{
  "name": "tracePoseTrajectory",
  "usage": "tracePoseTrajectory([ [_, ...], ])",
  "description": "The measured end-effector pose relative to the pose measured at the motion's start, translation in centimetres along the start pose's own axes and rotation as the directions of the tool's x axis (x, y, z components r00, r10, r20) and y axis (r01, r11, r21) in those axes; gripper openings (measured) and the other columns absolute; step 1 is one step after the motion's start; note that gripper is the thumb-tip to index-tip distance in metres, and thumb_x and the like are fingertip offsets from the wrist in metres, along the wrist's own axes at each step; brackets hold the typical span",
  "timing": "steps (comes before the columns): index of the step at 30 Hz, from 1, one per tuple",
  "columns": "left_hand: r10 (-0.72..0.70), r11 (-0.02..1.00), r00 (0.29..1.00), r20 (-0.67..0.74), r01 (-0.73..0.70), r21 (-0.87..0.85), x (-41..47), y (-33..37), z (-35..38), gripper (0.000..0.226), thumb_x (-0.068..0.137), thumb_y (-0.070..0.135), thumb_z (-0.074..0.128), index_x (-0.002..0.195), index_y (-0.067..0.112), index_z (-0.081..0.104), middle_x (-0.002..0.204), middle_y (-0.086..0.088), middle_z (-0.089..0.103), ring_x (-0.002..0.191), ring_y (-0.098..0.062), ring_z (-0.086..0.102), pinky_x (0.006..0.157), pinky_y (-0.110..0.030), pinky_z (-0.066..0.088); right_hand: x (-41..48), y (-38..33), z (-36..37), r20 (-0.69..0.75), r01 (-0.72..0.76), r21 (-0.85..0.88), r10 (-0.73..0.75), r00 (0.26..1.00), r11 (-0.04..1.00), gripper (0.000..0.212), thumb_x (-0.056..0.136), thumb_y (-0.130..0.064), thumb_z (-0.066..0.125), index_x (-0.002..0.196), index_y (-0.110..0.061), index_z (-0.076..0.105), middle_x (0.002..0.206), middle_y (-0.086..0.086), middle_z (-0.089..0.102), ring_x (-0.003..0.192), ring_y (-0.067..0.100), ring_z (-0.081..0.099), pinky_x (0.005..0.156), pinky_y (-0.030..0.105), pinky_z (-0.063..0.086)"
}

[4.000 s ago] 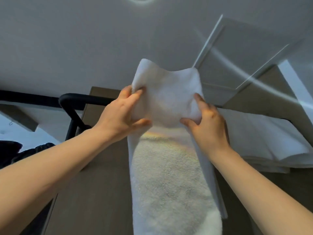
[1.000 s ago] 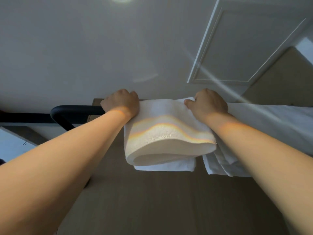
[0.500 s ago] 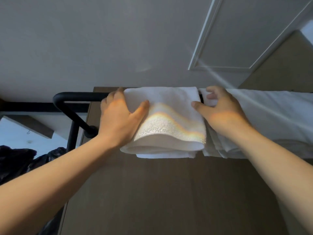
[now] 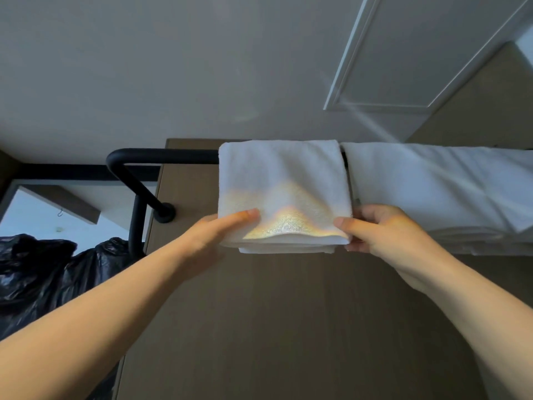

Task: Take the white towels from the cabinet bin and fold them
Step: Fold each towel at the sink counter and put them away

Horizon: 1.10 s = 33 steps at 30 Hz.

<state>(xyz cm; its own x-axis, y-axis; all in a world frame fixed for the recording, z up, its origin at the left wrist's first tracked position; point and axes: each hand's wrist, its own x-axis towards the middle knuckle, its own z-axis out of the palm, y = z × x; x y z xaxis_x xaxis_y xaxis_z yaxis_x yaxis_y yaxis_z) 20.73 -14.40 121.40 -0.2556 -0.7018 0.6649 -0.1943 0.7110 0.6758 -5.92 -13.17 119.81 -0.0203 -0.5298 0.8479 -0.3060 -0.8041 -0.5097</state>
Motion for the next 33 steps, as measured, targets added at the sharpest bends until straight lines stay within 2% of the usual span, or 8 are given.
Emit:
tracePoseTrajectory([
  [3, -0.046, 0.993, 0.998, 0.048, 0.051, -0.106, 0.4, -0.1, 0.1, 0.040, 0.067, 0.054, 0.071, 0.098, 0.029, 0.075, 0.105, 0.009, 0.072, 0.093, -0.007, 0.067, 0.099, -0.035, 0.038, -0.2, 0.0, 0.6, 0.007, 0.006, 0.039, -0.006, 1.000, 0.999, 0.019, 0.097, -0.019, 0.055, 0.113, -0.009, 0.062, 0.102, 0.003, 0.071, 0.094, 0.015, 0.070, 0.085, 0.031, 0.058],
  [8, 0.021, 0.994, 0.998, -0.056, -0.027, -0.110, 0.5, -0.4, 0.7, 0.042, 0.084, 0.046, 0.065, 0.113, 0.015, 0.069, 0.111, -0.001, 0.072, 0.103, -0.017, 0.068, 0.084, -0.030, 0.055, -0.5, 0.7, 1.1, 0.034, 0.035, 0.172, -0.041, 0.999, 0.984, 0.026, 0.092, -0.018, 0.064, 0.117, -0.014, 0.060, 0.104, -0.001, 0.074, 0.094, 0.014, 0.071, 0.077, 0.025, 0.059],
  [11, 0.041, 0.994, 0.995, -0.086, -0.049, -0.100, 0.2, -0.6, 0.6, 0.050, 0.082, 0.050, 0.067, 0.112, 0.011, 0.069, 0.110, -0.006, 0.072, 0.105, -0.025, 0.068, 0.091, -0.038, 0.053, -0.7, 0.8, 0.9, 0.051, 0.061, 0.147, -0.069, 0.996, 0.987, 0.027, 0.087, -0.018, 0.069, 0.114, -0.015, 0.065, 0.100, -0.002, 0.076, 0.090, 0.017, 0.073, 0.079, 0.027, 0.059],
  [17, 0.059, 0.998, 0.995, -0.081, -0.059, -0.006, 0.0, -0.7, 0.1, 0.069, 0.071, 0.058, 0.074, 0.108, 0.000, 0.068, 0.110, -0.006, 0.072, 0.100, -0.025, 0.068, 0.100, -0.045, 0.049, -0.7, 1.0, 1.7, -0.169, 0.215, 0.046, -0.204, 0.964, 0.976, 0.014, 0.095, -0.017, 0.060, 0.098, -0.029, 0.065, 0.094, -0.006, 0.075, 0.076, 0.011, 0.071, 0.075, 0.030, 0.058],
  [22, 0.032, 0.992, 0.999, -0.009, -0.033, -0.121, -0.5, -0.9, 0.2, 0.044, 0.082, 0.040, 0.066, 0.112, 0.008, 0.066, 0.111, -0.004, 0.073, 0.104, -0.019, 0.068, 0.089, -0.033, 0.056, -0.5, 1.7, 1.9, -0.053, 0.090, 0.095, -0.085, 0.995, 0.991, 0.011, 0.098, -0.018, 0.055, 0.100, -0.023, 0.065, 0.106, 0.003, 0.073, 0.085, 0.016, 0.072, 0.084, 0.032, 0.059],
  [27, 0.013, 0.984, 0.995, -0.094, -0.029, -0.175, -0.9, -1.4, 0.1, 0.050, 0.075, 0.036, 0.070, 0.108, -0.002, 0.066, 0.110, -0.012, 0.072, 0.107, -0.027, 0.067, 0.089, -0.033, 0.056, -0.5, 2.5, 2.1, -0.115, 0.020, -0.113, -0.033, 0.993, 0.993, 0.028, 0.097, -0.036, 0.055, 0.102, -0.011, 0.067, 0.103, 0.012, 0.071, 0.097, 0.028, 0.066, 0.094, 0.050, 0.050],
  [30, -0.007, 0.971, 0.994, -0.112, -0.020, -0.237, -1.3, -1.5, 0.2, 0.047, 0.072, 0.032, 0.072, 0.104, -0.002, 0.067, 0.106, -0.011, 0.073, 0.105, -0.026, 0.068, 0.087, -0.032, 0.057, 0.0, 2.8, 1.7, 0.008, -0.114, 0.120, 0.114, 0.993, 0.986, 0.031, 0.096, -0.036, 0.057, 0.114, -0.013, 0.065, 0.117, 0.004, 0.068, 0.109, 0.018, 0.064, 0.106, 0.044, 0.045],
  [33, -0.014, 0.962, 0.989, -0.144, -0.026, -0.271, -1.5, -1.7, 0.3, 0.048, 0.065, 0.030, 0.075, 0.099, -0.004, 0.068, 0.102, -0.011, 0.074, 0.103, -0.026, 0.068, 0.084, -0.030, 0.058, 0.4, 2.9, 1.5, 0.125, -0.211, 0.390, 0.175, 0.976, 0.897, 0.031, 0.096, -0.021, 0.057, 0.123, -0.007, 0.060, 0.125, 0.004, 0.066, 0.117, 0.016, 0.060, 0.110, 0.038, 0.042],
])
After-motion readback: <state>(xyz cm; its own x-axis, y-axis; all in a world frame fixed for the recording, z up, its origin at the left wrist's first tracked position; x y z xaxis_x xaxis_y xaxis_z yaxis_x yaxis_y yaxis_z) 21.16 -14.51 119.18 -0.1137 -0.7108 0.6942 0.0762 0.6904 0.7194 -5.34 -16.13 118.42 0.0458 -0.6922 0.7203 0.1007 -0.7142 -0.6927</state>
